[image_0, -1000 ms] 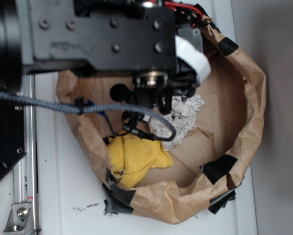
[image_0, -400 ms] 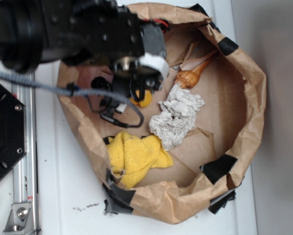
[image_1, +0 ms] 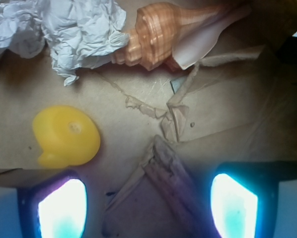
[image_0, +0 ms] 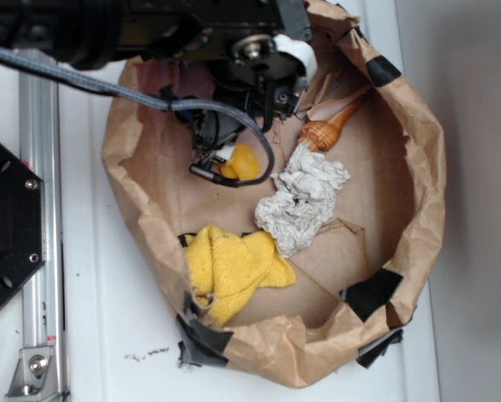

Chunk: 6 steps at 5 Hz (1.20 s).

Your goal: Grab the wood chip.

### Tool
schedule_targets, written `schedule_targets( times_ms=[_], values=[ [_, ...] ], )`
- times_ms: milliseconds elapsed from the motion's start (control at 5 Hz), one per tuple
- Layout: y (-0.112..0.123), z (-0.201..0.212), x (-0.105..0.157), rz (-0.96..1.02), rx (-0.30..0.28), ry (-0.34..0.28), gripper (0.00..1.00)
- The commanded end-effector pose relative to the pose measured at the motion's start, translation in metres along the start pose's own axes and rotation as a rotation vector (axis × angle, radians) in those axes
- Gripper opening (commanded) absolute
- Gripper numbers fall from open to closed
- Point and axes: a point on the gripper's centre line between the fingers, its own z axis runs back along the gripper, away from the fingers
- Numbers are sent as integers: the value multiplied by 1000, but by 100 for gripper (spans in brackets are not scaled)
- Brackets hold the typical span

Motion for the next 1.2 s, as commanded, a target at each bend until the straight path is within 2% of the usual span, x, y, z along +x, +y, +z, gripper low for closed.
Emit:
schedule_targets(
  times_ms=[0,200,400,800,1000],
  values=[
    [5,7,-3,-8,70,-1,100],
    [6,-1,-1,-25,79,9,100],
    [6,-20,-1,-50,85,46,100],
    [1,-30,-8,-57,37,57,100],
    [-1,-32,-6,-33,45,56,0]
  ],
)
